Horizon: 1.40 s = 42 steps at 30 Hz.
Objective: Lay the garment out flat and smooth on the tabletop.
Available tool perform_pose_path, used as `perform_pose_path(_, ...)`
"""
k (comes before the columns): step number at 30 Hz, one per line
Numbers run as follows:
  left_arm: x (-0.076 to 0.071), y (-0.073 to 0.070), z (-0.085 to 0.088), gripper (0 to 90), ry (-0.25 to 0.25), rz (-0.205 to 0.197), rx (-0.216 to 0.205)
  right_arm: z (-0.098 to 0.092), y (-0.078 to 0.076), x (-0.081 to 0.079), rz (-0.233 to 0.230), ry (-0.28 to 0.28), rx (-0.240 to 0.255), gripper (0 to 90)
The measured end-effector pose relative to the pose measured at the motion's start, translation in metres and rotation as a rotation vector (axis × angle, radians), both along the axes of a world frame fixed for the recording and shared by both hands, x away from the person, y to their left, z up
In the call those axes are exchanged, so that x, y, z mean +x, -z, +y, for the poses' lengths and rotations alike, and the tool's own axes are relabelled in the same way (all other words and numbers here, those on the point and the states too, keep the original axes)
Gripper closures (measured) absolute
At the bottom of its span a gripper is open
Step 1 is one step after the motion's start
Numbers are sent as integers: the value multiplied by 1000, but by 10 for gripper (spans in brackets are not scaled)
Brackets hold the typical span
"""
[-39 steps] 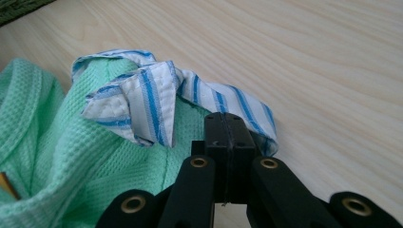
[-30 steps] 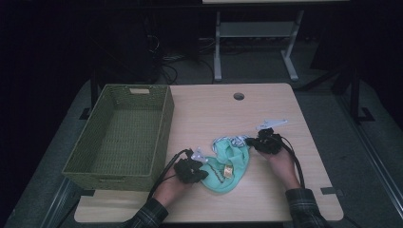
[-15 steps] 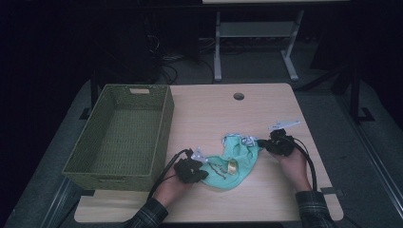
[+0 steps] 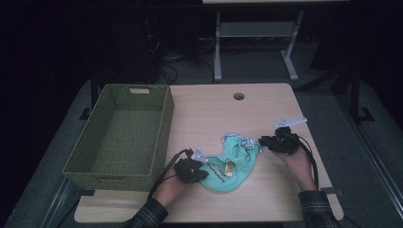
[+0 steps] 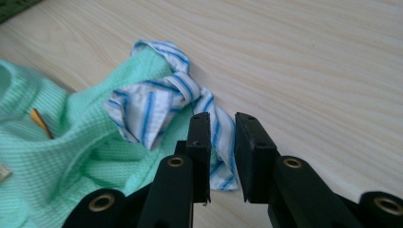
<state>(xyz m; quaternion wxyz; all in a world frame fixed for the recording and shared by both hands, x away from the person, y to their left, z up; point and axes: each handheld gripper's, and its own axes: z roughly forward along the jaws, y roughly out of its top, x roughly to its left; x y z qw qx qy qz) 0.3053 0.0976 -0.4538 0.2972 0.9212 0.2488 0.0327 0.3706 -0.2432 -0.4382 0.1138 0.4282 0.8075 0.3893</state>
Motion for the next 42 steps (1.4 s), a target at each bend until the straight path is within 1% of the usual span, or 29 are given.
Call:
perform_pose_path(2, 0, 0, 0, 886, 1, -1, 2, 1, -2, -1, -5, -3, 9, 750)
perform_pose_path(4, 0, 0, 0, 886, 0, -1, 2, 5, -5, 0, 6, -11, 7, 738)
perform_pose_path(6, 0, 0, 0, 885, 1, 2, 2, 10, -10, 1, -10, -28, 8, 739)
perform_pose_path(7, 0, 0, 0, 885, 1, 2, 2, 12, -13, 2, -10, -33, 9, 738)
perform_pose_path(9, 0, 0, 0, 885, 2, 2, 2, 19, -16, 3, -35, -46, 19, 739)
perform_pose_path(11, 0, 0, 0, 885, 0, 0, 0, 25, -18, 6, -13, -62, 24, 736)
perform_pose_path(15, 0, 0, -1, 885, 2, -1, 3, 42, -21, 12, -32, -90, 23, 741)
perform_pose_path(17, 0, 0, 0, 885, 4, -4, 7, 50, -20, 16, -14, -107, 22, 743)
perform_pose_path(21, 0, 0, -1, 884, 3, -6, 8, 66, -19, 21, -6, -135, 6, 742)
perform_pose_path(24, 0, 0, -1, 884, 3, -5, 7, 76, -14, 25, -3, -155, -16, 740)
perform_pose_path(28, 0, 0, -1, 884, 4, -5, 7, 86, -3, 29, 26, -168, -33, 736)
perform_pose_path(30, 0, 0, -1, 884, 3, -5, 7, 91, 1, 30, 35, -175, -45, 736)
perform_pose_path(31, 0, 0, -1, 884, 3, -6, 7, 92, 4, 31, 32, -183, -52, 736)
perform_pose_path(39, 0, 0, 0, 884, 5, -5, 6, 99, 16, 34, 65, -197, -84, 718)
perform_pose_path(41, 0, 0, 0, 884, 5, -5, 6, 100, 18, 34, 63, -207, -105, 710)
perform_pose_path(42, 0, 0, 0, 884, 5, -3, 7, 102, 19, 33, 62, -209, -107, 710)
